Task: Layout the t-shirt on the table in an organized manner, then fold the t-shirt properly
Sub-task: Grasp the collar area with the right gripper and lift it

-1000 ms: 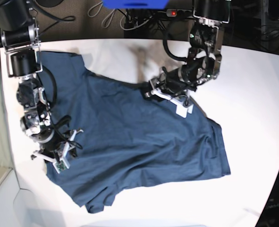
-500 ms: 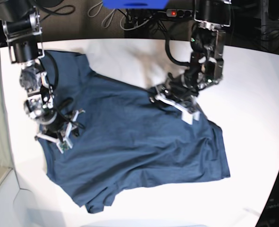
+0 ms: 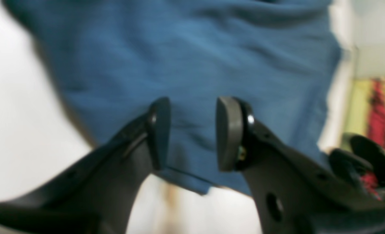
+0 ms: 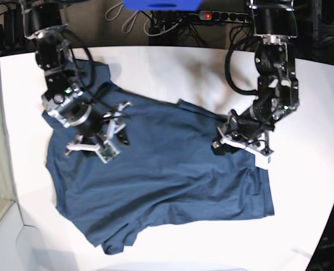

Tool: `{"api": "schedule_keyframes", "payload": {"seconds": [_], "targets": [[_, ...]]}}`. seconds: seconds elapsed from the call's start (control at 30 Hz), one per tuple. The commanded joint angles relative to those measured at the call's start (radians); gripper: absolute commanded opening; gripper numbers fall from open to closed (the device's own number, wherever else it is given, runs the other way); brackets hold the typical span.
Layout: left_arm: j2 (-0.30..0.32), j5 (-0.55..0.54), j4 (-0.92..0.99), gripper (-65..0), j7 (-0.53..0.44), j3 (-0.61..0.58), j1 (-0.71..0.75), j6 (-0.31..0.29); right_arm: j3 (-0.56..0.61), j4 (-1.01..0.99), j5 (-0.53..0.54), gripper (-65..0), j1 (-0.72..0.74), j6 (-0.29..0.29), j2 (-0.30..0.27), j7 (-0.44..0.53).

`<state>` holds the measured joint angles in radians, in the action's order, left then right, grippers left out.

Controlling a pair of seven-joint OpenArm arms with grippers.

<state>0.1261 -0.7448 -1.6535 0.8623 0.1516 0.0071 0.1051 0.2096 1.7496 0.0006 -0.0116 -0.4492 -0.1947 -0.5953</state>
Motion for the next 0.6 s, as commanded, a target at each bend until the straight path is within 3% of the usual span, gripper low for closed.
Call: {"api": "schedule_keyframes", "payload": {"seconds": [0.0, 0.1, 0.3, 0.57], "targets": [[0.007, -0.014, -0.027, -41.6, -0.005, 0.004, 0.011, 0.008, -0.003, 0.005, 0.000, -36.5, 0.008, -0.006, 0.016, -0.012], [0.016, -0.015, -0.040, -41.6, -0.005, 0.004, 0.077, 0.008, 0.004, -0.023, 0.000, -36.4, -0.015, -0.006, 0.065, -0.033], [0.051, -0.015, -0.040, -41.6, -0.007, 0.119, 0.178, 0.003, 0.101, -0.017, 0.000, -36.3, -0.066, -0.006, 0.064, -0.028], [0.142, -0.022, -0.041, -41.6, -0.007, 0.231, 0.267, 0.000, 0.141, -0.072, -0.001, -36.2, -0.051, -0.006, 0.064, -0.027]]}}
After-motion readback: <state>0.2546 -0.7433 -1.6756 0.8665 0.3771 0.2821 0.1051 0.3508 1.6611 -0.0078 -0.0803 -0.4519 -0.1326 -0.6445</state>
